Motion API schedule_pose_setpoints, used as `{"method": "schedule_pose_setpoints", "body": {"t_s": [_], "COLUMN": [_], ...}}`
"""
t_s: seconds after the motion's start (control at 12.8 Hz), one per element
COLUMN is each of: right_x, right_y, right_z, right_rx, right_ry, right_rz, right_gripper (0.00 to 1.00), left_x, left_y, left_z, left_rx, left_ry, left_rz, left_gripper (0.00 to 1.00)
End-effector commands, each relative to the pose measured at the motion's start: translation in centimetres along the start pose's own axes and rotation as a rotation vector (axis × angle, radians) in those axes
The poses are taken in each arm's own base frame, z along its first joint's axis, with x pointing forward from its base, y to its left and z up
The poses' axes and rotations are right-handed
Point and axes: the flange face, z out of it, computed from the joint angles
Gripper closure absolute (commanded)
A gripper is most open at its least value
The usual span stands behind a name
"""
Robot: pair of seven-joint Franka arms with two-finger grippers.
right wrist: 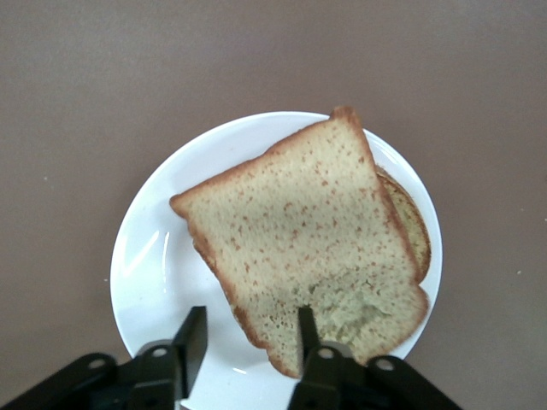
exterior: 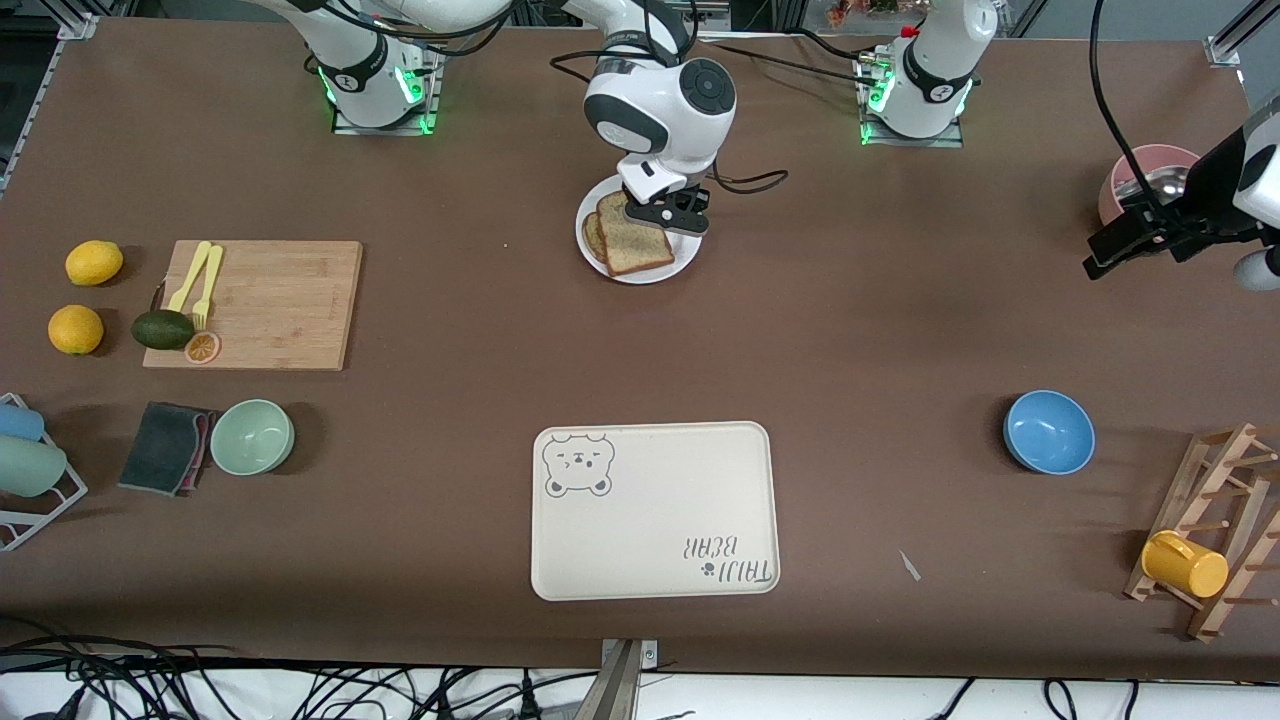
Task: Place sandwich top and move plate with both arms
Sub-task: 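Lower the bread onto the toast and open the right gripper, then withdraw the right gripper while the left gripper reaches toward the plate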
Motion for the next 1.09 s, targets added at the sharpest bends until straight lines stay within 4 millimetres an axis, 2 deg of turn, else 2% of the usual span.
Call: {"method": "schedule_pose_setpoints", "body": {"t_s": [0.0, 0.16, 0.23, 0.39, 0.47, 0.62, 0.7, 0.86, 1.01], "right_x": [0.9, 1.4, 2.2, 4.0, 5.6, 9.8, 12.7, 20.3, 25.1], "right_y": [0.6, 1.3, 2.4, 6.0, 8.6, 13.6, 16.1, 24.2, 31.0], "right_z": [-1.8, -3.4, -5.1, -9.0, -10.7, -12.8, -14.5, -17.7, -19.0], "right_rx": [-0.001, 0.013, 0.029, 0.063, 0.079, 0.097, 0.12, 0.182, 0.209], "right_ry": [0.046, 0.048, 0.048, 0.042, 0.057, 0.096, 0.122, 0.114, 0.11], "right_rz": [0.063, 0.077, 0.091, 0.104, 0.154, 0.204, 0.238, 0.415, 0.32], "right_gripper": [0.02, 0.02, 0.01, 0.01, 0.01, 0.01, 0.0, 0.0, 0.0], "left_x": [0.5, 1.1, 1.2, 1.8, 2.2, 2.6, 2.6, 3.3, 4.4], "left_y": [1.1, 1.4, 1.5, 1.7, 2.2, 2.8, 3.2, 3.1, 2.9], "left_z": [1.9, 3.1, 3.4, 5.0, 5.8, 6.8, 7.1, 7.9, 10.2], "left_rx": [0.01, 0.015, 0.015, 0.015, 0.012, 0.013, 0.015, 0.004, 0.007], "left_ry": [-0.042, -0.063, -0.066, -0.095, -0.106, -0.115, -0.12, -0.102, -0.124], "left_rz": [-0.036, -0.033, -0.03, -0.031, -0.028, -0.019, -0.015, -0.018, -0.028], "left_gripper": [0.0, 0.0, 0.0, 0.0, 0.0, 0.0, 0.0, 0.0, 0.0]}}
